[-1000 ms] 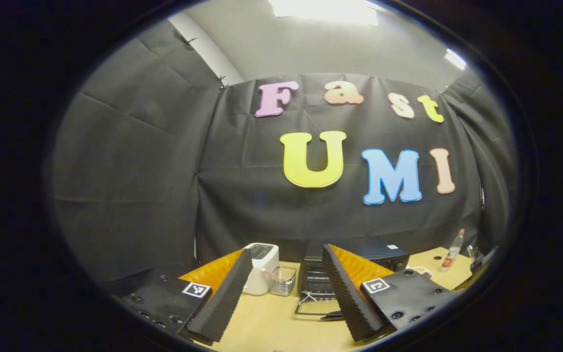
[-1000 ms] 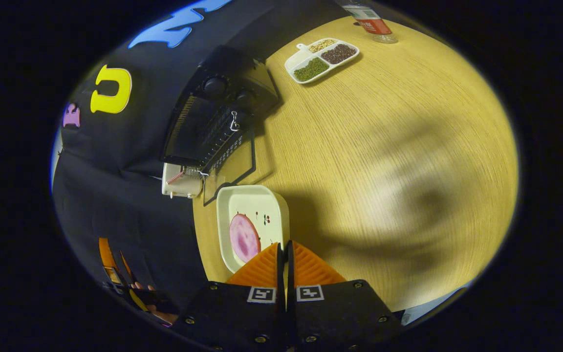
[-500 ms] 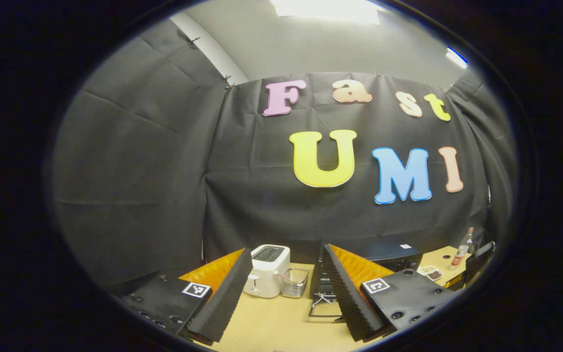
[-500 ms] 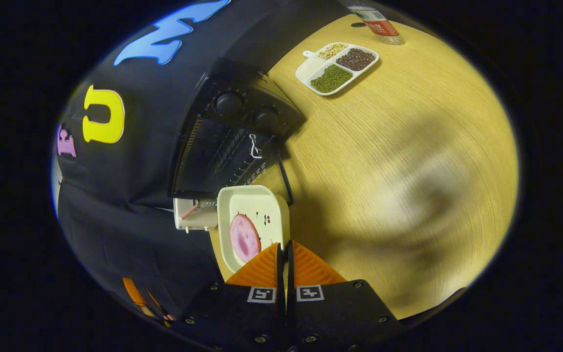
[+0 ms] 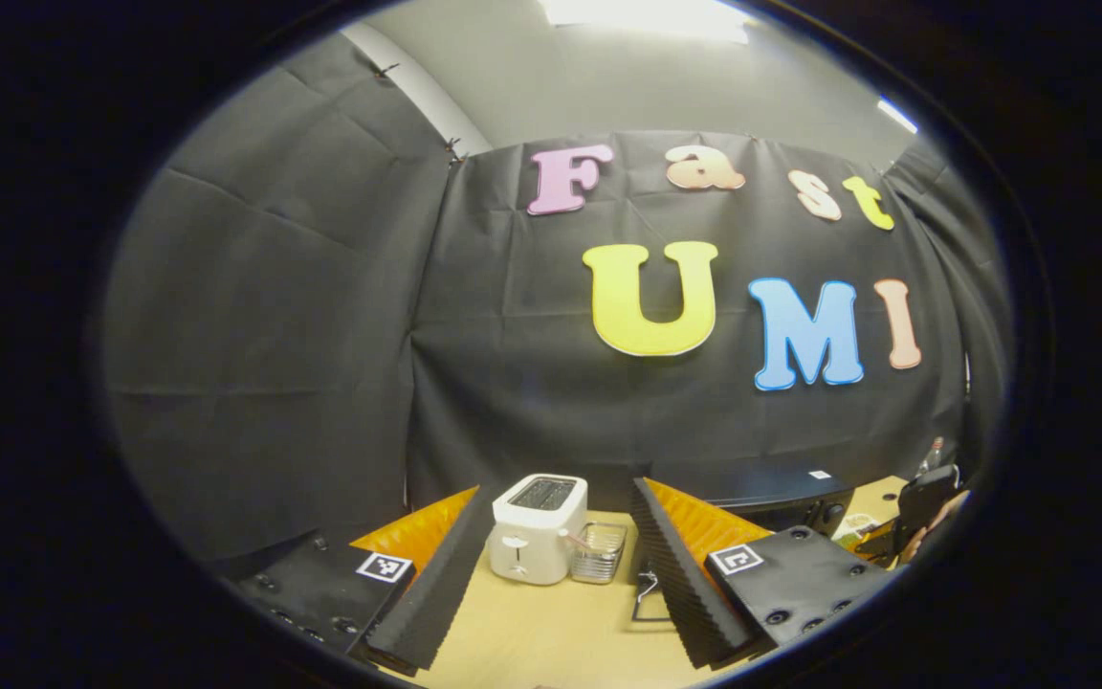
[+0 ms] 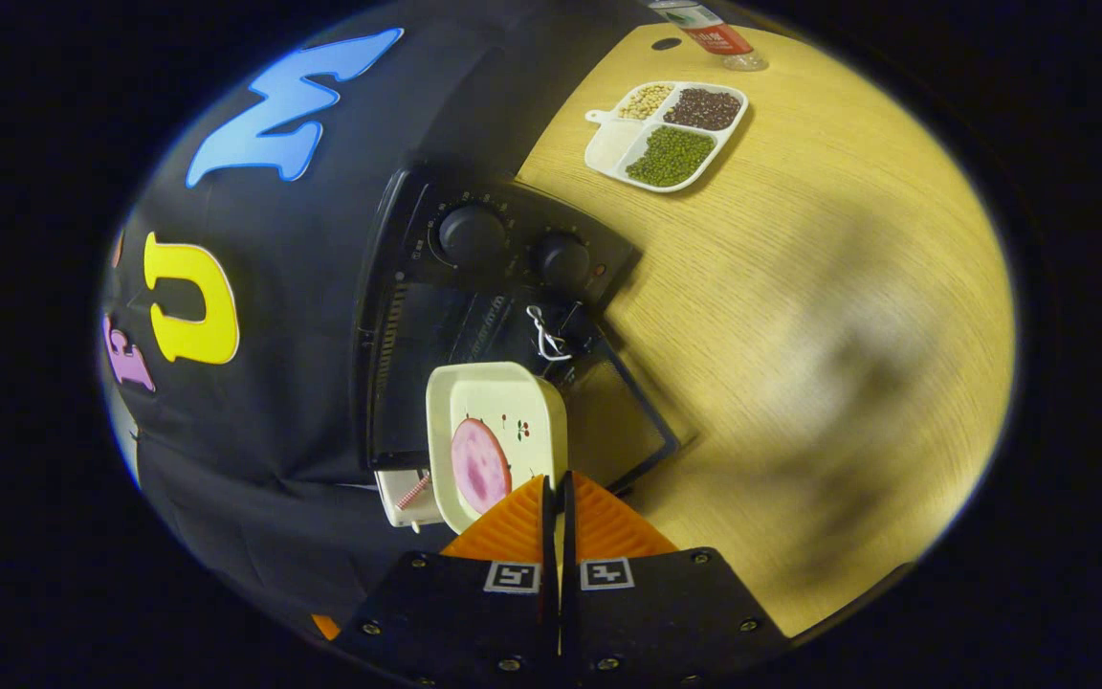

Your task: Open the electric oven with the left hand, put the food in, and close the electric oven.

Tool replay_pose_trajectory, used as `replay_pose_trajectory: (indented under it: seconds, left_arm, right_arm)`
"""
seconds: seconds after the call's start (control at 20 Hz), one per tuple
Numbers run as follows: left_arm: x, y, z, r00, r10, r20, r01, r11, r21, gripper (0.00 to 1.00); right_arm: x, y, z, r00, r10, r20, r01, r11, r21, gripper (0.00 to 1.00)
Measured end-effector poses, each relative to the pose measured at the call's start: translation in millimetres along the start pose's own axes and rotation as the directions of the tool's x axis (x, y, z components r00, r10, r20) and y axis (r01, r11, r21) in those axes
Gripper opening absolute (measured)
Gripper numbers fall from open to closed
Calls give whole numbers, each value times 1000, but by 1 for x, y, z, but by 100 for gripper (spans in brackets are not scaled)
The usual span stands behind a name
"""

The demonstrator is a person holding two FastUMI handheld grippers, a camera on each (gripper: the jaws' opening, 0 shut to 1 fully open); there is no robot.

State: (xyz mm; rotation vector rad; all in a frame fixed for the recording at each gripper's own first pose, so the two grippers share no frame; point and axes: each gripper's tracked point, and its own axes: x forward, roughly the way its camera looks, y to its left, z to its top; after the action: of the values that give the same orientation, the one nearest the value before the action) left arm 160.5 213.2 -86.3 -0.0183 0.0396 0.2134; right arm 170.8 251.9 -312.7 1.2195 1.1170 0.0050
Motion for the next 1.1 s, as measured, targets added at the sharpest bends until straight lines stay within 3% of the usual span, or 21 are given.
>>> replay_pose_trajectory:
  seconds: [0.3, 0.35, 0.45, 0.65, 1.1]
  left_arm:
    - [2, 14, -11, 1000, 12, -26, -12, 1000, -2, 100]
    - [1, 17, -12, 999, 15, -31, -15, 1000, -3, 91]
    - [2, 22, -17, 999, 21, -44, -21, 1000, 4, 100]
    - [-1, 32, -19, 998, 39, -58, -38, 999, 18, 100]
    - [-11, 60, -21, 992, 99, -80, -95, 994, 54, 99]
  right_arm:
    - [42, 20, 4, 998, 31, 50, -38, 991, 132, 1]
    - [48, 23, 7, 997, 34, 69, -44, 988, 151, 1]
    - [60, 30, 14, 994, 41, 105, -60, 980, 191, 1]
    - [79, 48, 27, 981, 58, 187, -103, 965, 240, 1]
    - [115, 56, 44, 965, 19, 263, -100, 950, 295, 1]
